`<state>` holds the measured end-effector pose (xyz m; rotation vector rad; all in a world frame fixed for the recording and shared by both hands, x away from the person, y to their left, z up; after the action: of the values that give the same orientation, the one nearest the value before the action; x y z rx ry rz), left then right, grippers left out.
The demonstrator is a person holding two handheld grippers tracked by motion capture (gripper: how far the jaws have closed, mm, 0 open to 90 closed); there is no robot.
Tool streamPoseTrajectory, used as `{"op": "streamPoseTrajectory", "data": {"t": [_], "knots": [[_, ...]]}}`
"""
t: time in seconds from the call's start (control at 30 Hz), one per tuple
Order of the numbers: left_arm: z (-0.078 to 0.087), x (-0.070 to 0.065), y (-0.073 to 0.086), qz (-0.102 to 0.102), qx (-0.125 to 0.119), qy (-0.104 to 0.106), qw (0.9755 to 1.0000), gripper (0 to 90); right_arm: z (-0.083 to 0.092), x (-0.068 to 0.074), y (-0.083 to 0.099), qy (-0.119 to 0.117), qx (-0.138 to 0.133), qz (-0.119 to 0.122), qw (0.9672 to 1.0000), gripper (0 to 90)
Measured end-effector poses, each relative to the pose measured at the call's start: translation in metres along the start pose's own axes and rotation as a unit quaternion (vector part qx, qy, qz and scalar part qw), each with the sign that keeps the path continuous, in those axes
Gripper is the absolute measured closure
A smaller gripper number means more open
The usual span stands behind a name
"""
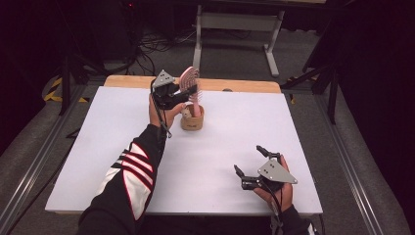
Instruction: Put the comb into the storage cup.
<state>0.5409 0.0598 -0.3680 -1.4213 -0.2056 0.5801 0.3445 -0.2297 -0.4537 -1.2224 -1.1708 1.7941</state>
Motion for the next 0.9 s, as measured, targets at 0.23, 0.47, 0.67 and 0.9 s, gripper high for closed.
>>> {"op": "streamPoseTrajectory", "data": {"t": [0.23,0.47,0.67,0.9], "knots": [[-0.003,0.003,0.007,0.006,0.003,0.000,1.0000,63.5,0.000,0.002,0.000,-0.002,-0.001,0.005,1.0000,6.4],[-0.006,0.005,0.017,0.012,-0.006,0.004,0.9999,63.5,0.000,0.000,0.000,-0.003,0.000,0.004,1.0000,6.5],[-0.005,0.008,0.019,0.015,-0.011,0.000,0.9998,63.2,-0.001,0.001,0.000,-0.004,0.000,0.006,1.0000,6.5],[-0.004,0.012,0.019,0.017,-0.008,-0.001,0.9998,62.7,-0.001,0.002,0.000,-0.006,0.001,0.009,0.9999,6.4]]}}
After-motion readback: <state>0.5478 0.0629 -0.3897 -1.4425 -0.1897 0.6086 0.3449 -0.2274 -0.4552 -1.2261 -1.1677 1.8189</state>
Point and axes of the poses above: each handheld gripper's, and its own axes: z roughly backward along the jaws, y roughly out of its underside, x roughly to its left, the point moved 3 cm from there along -z, roughly forward along the jaws, and after that the axes turned 14 degrees about y, right-handed, at the moved point
